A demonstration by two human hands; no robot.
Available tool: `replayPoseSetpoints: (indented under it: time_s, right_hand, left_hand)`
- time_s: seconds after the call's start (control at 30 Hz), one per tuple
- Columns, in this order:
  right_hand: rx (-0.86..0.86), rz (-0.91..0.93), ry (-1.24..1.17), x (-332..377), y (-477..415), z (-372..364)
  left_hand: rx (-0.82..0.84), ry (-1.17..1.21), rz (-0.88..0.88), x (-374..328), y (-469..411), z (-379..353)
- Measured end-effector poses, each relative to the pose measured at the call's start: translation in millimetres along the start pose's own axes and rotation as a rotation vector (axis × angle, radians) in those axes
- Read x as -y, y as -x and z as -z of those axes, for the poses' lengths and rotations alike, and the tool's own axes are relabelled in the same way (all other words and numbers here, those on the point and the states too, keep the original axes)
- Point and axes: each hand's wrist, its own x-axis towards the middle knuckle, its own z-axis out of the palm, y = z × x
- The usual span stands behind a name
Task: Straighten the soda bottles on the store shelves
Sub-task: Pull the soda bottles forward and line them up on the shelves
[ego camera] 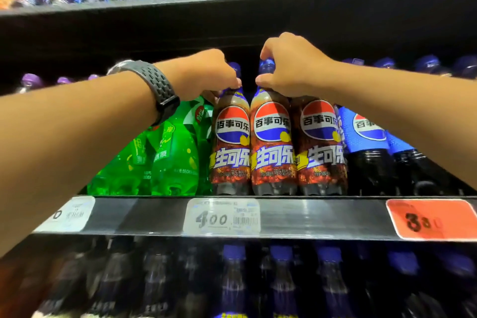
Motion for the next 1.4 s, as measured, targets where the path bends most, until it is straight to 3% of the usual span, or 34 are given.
replayPoseSetpoints:
  time_s: [0.3, 0.43, 0.57, 0.63, 0.77, 0.87, 1.07, 1.23, 1.4]
  right_hand:
    - [0.005, -0.014, -0.025, -2.2, 2.0, -0.6]
    - [0.02, -0.045, 0.051, 2.8, -3.2, 5.1]
    - [-0.123, -0.021, 0.063, 26.5, -11.1, 7.7]
    - [-0.094, 0.025, 0.019, 49.3, -17.1, 0.4]
    - [-0.009, 0.008, -0.068, 91.3, -37.0, -20.0]
    - [0.041, -0.063, -0.107, 113.6, -54.9, -30.7]
    - [0.201, -0.215, -0.133, 133.3, -67.3, -44.7]
    - [0.241, -0.215, -0.078, 135.0, -62.3, -46.3]
    - [0.26, -0.18, -0.016, 140.7, -59.7, -46.3]
  left_hand:
    - [0.077, 0.187, 0.023, 5.0, 3.2, 7.3]
    - [-0.043, 0.225, -0.069, 11.2, 2.9, 17.0]
    - [-0.31, -0.079, -0.247, 34.1, 11.7, 56.7]
    - [-0.375, -0.279, -0.312, 55.2, 17.9, 77.3]
    - [-0.332, -0.545, -0.289, 100.7, 17.4, 102.6]
    - [-0.293, -0.598, -0.263, 122.0, 13.3, 109.0]
    - [-0.165, -0.386, -0.171, 131.0, 12.8, 110.2]
    - [-0.153, -0.306, -0.157, 133.6, 15.4, 107.2]
    - [-0.009, 0.052, -0.101, 145.4, 17.2, 112.4]
